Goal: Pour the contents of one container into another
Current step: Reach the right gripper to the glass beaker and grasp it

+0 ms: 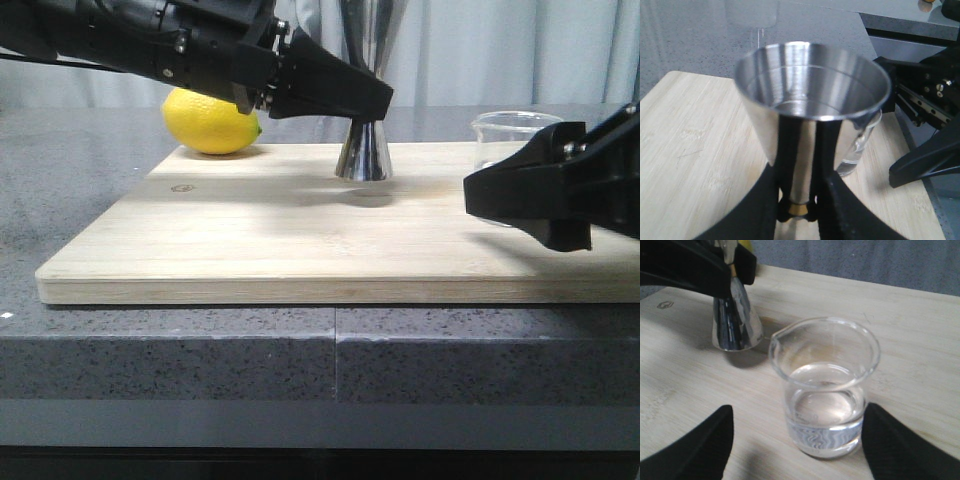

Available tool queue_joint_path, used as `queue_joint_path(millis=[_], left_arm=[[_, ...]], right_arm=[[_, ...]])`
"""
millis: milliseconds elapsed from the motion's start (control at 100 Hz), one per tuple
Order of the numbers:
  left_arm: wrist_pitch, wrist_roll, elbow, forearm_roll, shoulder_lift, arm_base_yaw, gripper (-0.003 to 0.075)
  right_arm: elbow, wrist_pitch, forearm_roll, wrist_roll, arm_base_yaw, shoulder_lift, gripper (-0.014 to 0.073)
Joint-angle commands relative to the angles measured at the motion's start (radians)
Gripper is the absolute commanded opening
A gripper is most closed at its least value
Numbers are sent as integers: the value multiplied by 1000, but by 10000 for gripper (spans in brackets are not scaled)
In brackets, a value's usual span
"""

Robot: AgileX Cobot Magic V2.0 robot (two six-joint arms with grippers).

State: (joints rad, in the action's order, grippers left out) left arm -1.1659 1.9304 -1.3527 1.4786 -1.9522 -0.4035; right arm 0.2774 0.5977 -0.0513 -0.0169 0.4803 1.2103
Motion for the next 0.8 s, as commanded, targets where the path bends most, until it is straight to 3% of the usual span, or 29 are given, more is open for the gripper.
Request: queue_joint_path(millis=[0,790], left_arm=[[-114,-13,-31,72,77,-5,-21],[-114,-23,-31,68,83,-5,-21]], right_arm=[[24,114,11,0,1,2,484],[27,365,-11,17,-20,175,462]])
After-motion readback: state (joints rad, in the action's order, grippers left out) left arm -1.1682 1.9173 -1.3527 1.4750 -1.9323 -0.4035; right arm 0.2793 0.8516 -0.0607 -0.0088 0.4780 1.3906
